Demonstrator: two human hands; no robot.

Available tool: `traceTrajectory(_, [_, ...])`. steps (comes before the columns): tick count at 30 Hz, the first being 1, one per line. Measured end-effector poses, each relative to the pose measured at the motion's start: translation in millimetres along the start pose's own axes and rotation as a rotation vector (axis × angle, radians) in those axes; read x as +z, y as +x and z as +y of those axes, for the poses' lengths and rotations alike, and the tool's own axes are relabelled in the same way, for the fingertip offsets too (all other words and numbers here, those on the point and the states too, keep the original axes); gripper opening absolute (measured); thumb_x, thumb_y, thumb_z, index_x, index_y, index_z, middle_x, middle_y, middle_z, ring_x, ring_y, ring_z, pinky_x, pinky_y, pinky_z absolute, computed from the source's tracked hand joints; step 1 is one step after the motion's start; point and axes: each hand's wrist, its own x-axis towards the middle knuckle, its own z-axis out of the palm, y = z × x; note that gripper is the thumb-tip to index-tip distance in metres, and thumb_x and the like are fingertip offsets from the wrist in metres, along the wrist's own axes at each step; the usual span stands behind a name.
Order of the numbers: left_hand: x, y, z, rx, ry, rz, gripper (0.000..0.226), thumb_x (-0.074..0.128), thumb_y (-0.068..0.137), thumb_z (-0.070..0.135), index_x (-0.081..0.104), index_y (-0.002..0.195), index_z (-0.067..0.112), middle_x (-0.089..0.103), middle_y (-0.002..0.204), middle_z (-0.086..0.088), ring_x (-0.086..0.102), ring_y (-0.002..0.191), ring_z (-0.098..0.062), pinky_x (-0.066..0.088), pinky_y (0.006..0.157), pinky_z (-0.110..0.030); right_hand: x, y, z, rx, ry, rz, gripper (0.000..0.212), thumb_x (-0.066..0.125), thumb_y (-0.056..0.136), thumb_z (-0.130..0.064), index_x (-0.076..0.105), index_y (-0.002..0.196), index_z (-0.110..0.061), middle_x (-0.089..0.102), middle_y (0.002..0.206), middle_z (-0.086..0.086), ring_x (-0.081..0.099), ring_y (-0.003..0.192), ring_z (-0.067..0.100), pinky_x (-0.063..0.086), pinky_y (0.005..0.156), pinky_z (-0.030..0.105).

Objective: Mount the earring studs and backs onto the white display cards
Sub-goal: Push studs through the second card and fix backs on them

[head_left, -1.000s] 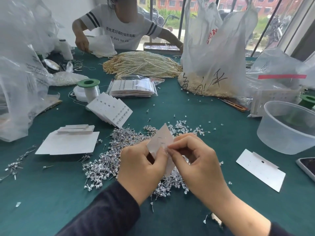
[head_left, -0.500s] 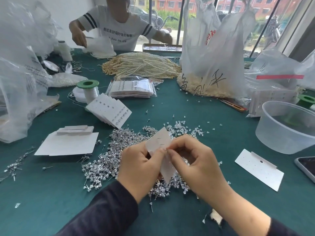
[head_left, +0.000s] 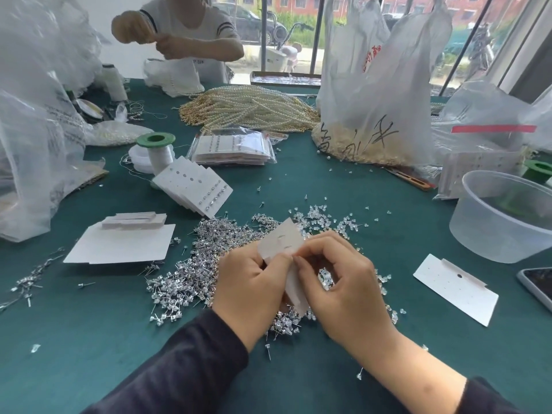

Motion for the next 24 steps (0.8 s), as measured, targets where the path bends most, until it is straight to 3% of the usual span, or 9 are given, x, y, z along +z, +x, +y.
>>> traceTrajectory(5, [-2.1,2.4,1.5,-0.020,-0.149,-0.190,0.035,0.056,0.073,0.039,0.060,0.057,0.009,0.058,0.047,-0.010,0.050,0.038,-0.019,0.038,0.037,-0.022,-3.3,2.7,1.3,0.013,0.004,0.026,0.008,0.060,0.079,-0.003,0.059,0.074,-0.009,0.056,0.074,-0.003,0.052,0.068,0.007,0.043,0.063,0.017])
traceTrajectory(8, [-10.1,10.6,4.2,-0.051,-0.220,-0.354,0.046,0.043,0.080,0.049,0.065,0.075,0.009,0.062,0.061,-0.010,0.053,0.050,-0.022,0.042,0.042,-0.025,-10.4,8.4,6.9,0.084,0.070,0.061,0.009,0.058,0.081,-0.007,0.057,0.077,-0.015,0.056,0.083,-0.006,0.056,0.080,0.011,0.046,0.073,0.022])
traceTrajectory(10, [-17.0,18.8,-2.3,0.075,0.201,-0.254,0.038,0.044,0.086,0.043,0.065,0.093,0.013,0.064,0.072,-0.007,0.055,0.060,-0.022,0.046,0.054,-0.029,-18.1,12.4,10.3,0.188,0.168,0.099,0.008,0.057,0.084,-0.011,0.058,0.079,-0.018,0.058,0.087,-0.001,0.058,0.082,0.011,0.047,0.072,0.021])
traceTrajectory(12, [-23.9,22.2,-10.0,0.215,0.698,-0.215,0.033,0.052,0.086,0.039,0.058,0.115,0.023,0.057,0.088,0.007,0.052,0.082,-0.012,0.045,0.081,-0.025,-24.7,15.9,13.3,0.338,0.303,0.142,0.011,0.058,0.088,-0.011,0.059,0.081,-0.019,0.062,0.086,0.006,0.060,0.072,0.013,0.049,0.058,0.018])
traceTrajectory(13, [-25.7,22.2,-12.8,0.233,0.803,-0.245,0.039,0.055,0.084,0.042,0.055,0.119,0.025,0.052,0.094,0.009,0.047,0.092,-0.009,0.040,0.090,-0.024,-26.8,17.3,15.2,0.415,0.370,0.159,0.012,0.057,0.089,-0.009,0.059,0.080,-0.018,0.065,0.084,0.008,0.062,0.071,0.016,0.051,0.055,0.021])
traceTrajectory(16, [-22.9,18.6,-14.3,0.192,0.845,-0.326,0.039,0.058,0.079,0.050,0.060,0.110,0.026,0.049,0.097,0.009,0.043,0.098,-0.009,0.036,0.092,-0.025,-28.4,20.5,18.6,0.573,0.524,0.192,0.012,0.055,0.089,-0.006,0.060,0.081,-0.011,0.067,0.076,0.004,0.068,0.075,0.017,0.057,0.066,0.032])
traceTrajectory(18, [-20.7,18.7,-14.3,0.201,0.821,-0.306,0.026,0.060,0.080,0.044,0.065,0.098,0.026,0.051,0.093,0.009,0.044,0.094,-0.009,0.035,0.086,-0.022,-27.2,20.6,18.7,0.636,0.624,0.178,0.010,0.055,0.089,-0.002,0.060,0.082,-0.006,0.066,0.078,0.005,0.068,0.080,0.017,0.057,0.071,0.030])
traceTrajectory(22, [-20.5,21.7,-11.5,0.209,0.715,-0.222,0.008,0.067,0.078,0.031,0.070,0.080,0.024,0.058,0.082,0.010,0.049,0.079,-0.005,0.038,0.080,-0.022,-28.1,18.9,16.7,0.759,0.816,0.119,0.003,0.059,0.083,-0.003,0.061,0.085,-0.003,0.066,0.082,0.012,0.068,0.082,0.023,0.058,0.067,0.030])
traceTrajectory(24, [-21.2,22.2,-9.8,0.215,0.668,-0.175,0.008,0.070,0.076,0.029,0.073,0.078,0.022,0.059,0.076,0.012,0.047,0.069,0.002,0.038,0.076,-0.022,-29.0,19.5,16.4,0.826,0.903,0.071,0.014,0.061,0.077,-0.006,0.061,0.090,-0.001,0.069,0.082,0.013,0.068,0.083,0.026,0.059,0.065,0.033])
